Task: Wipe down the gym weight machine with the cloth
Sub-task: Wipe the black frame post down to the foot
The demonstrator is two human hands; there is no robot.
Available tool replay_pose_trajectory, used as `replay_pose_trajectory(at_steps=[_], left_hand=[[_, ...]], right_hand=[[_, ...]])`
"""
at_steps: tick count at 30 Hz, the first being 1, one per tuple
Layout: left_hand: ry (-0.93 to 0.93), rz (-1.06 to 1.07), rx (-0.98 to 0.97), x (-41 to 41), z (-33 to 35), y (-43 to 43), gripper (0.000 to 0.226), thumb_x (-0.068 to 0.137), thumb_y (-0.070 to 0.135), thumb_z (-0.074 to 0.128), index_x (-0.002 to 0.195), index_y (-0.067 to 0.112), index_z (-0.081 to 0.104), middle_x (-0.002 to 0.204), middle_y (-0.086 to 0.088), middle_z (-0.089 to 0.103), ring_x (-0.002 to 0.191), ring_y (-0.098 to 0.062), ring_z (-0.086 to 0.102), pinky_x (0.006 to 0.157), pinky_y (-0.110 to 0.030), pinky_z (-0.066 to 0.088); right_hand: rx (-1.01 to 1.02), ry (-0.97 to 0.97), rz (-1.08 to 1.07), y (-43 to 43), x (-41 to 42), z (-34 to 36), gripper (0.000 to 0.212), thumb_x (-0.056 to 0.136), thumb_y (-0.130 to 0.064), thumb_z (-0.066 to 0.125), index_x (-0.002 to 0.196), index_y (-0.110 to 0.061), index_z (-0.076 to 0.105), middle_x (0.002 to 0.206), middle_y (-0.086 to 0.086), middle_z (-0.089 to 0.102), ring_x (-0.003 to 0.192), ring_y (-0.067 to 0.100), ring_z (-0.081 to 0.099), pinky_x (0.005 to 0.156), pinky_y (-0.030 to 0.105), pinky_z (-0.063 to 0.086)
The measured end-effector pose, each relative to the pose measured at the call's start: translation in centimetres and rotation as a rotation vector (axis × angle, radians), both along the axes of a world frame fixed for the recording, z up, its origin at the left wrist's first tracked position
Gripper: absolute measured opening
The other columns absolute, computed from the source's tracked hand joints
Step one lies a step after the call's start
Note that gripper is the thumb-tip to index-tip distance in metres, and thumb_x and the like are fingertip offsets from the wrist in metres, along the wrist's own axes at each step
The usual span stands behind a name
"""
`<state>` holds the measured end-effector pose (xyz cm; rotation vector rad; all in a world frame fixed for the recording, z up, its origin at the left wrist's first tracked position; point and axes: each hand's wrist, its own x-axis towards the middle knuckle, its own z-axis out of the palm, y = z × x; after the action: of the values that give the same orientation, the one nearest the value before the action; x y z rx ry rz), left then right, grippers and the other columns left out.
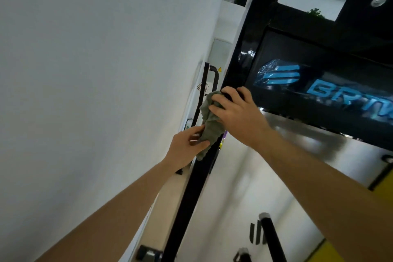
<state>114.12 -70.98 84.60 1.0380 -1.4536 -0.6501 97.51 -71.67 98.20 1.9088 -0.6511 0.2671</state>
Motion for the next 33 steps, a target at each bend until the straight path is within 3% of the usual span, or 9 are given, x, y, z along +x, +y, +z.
replay_pose_trajectory(at_steps=[4, 7, 9, 14, 19, 22, 26, 30, 33], left_hand=[[0.082, -0.092, 0.105, 1.2, -1.7, 0.6, 0.038, 0.095, 0.004, 0.061, 0.129, 0.019, 0.068, 0.112, 0.011, 0.074, 0.103, -0.008, 0.071, 0.090, -0.020, 0.055], [0.163, -0.118, 0.171, 0.8, -1.5, 1.3, 0.028, 0.104, 0.013, 0.050, 0.108, 0.030, 0.072, 0.100, 0.014, 0.070, 0.088, 0.005, 0.068, 0.075, -0.010, 0.052], [0.248, -0.110, 0.205, 0.1, -1.0, 1.4, 0.024, 0.106, 0.024, 0.049, 0.097, 0.028, 0.071, 0.096, 0.005, 0.066, 0.084, -0.005, 0.067, 0.072, -0.015, 0.053], [0.362, -0.119, 0.218, -0.9, 0.8, 1.0, 0.029, 0.099, 0.045, 0.057, 0.120, 0.028, 0.068, 0.114, 0.004, 0.071, 0.107, -0.017, 0.067, 0.088, -0.030, 0.056], [0.225, -0.024, 0.031, -1.5, 3.0, 0.4, 0.035, 0.094, 0.026, 0.070, 0.129, 0.025, 0.064, 0.108, 0.020, 0.066, 0.101, -0.001, 0.063, 0.087, -0.015, 0.050], [0.228, -0.019, -0.020, -1.4, 4.2, 0.0, 0.037, 0.093, 0.024, 0.071, 0.130, 0.021, 0.065, 0.109, 0.015, 0.070, 0.101, -0.003, 0.067, 0.086, -0.016, 0.055], [0.355, -0.112, -0.032, -0.9, 5.3, -0.6, 0.029, 0.102, 0.022, 0.059, 0.130, 0.025, 0.066, 0.113, 0.016, 0.071, 0.104, -0.005, 0.070, 0.090, -0.024, 0.058], [0.291, -0.173, -0.025, -0.2, 5.6, -1.6, 0.028, 0.104, 0.023, 0.055, 0.130, 0.029, 0.063, 0.121, 0.016, 0.068, 0.112, -0.004, 0.066, 0.098, -0.032, 0.056], [0.253, -0.230, 0.031, 0.4, 4.4, -1.8, 0.033, 0.105, 0.025, 0.052, 0.138, 0.022, 0.053, 0.125, 0.005, 0.067, 0.113, -0.006, 0.067, 0.089, -0.029, 0.059]], right_hand=[[0.016, -0.144, 0.030, 0.7, -0.1, -4.2, 0.051, 0.077, -0.018, 0.080, 0.126, -0.017, 0.064, 0.138, 0.004, 0.056, 0.122, 0.029, 0.040, 0.100, 0.044, 0.031], [0.092, -0.358, 0.071, 1.3, -0.4, -7.4, 0.055, 0.075, -0.014, 0.082, 0.127, -0.013, 0.063, 0.140, 0.004, 0.055, 0.111, 0.027, 0.044, 0.089, 0.041, 0.039], [0.153, -0.529, 0.117, 1.5, -0.7, -9.5, 0.049, 0.079, -0.016, 0.081, 0.125, -0.010, 0.063, 0.136, 0.006, 0.058, 0.104, 0.025, 0.048, 0.082, 0.038, 0.044], [0.427, -1.042, 0.252, 2.8, 0.1, -12.5, 0.042, 0.089, -0.014, 0.073, 0.128, -0.005, 0.062, 0.128, 0.009, 0.062, 0.109, 0.021, 0.059, 0.093, 0.036, 0.056], [0.562, -1.390, 0.384, 3.6, 2.7, -11.6, 0.046, 0.090, -0.007, 0.072, 0.133, -0.012, 0.057, 0.127, 0.001, 0.059, 0.109, 0.016, 0.062, 0.090, 0.040, 0.059], [0.499, -1.401, 0.433, 3.3, 3.4, -10.7, 0.048, 0.091, -0.006, 0.070, 0.136, -0.011, 0.055, 0.133, 0.003, 0.056, 0.119, 0.013, 0.057, 0.097, 0.034, 0.055], [0.307, -1.300, 0.336, 2.2, 4.0, -11.0, 0.042, 0.092, -0.008, 0.069, 0.132, -0.005, 0.059, 0.136, 0.013, 0.055, 0.123, 0.015, 0.048, 0.108, 0.008, 0.035], [0.197, -1.137, 0.342, 1.2, 3.8, -12.7, 0.035, 0.099, -0.012, 0.060, 0.132, -0.003, 0.057, 0.134, 0.013, 0.053, 0.123, 0.028, 0.052, 0.105, 0.035, 0.050], [0.140, -1.011, 0.358, 0.4, 3.1, -15.5, 0.034, 0.100, -0.012, 0.057, 0.128, 0.006, 0.061, 0.134, 0.017, 0.048, 0.118, 0.035, 0.053, 0.099, 0.042, 0.053]])
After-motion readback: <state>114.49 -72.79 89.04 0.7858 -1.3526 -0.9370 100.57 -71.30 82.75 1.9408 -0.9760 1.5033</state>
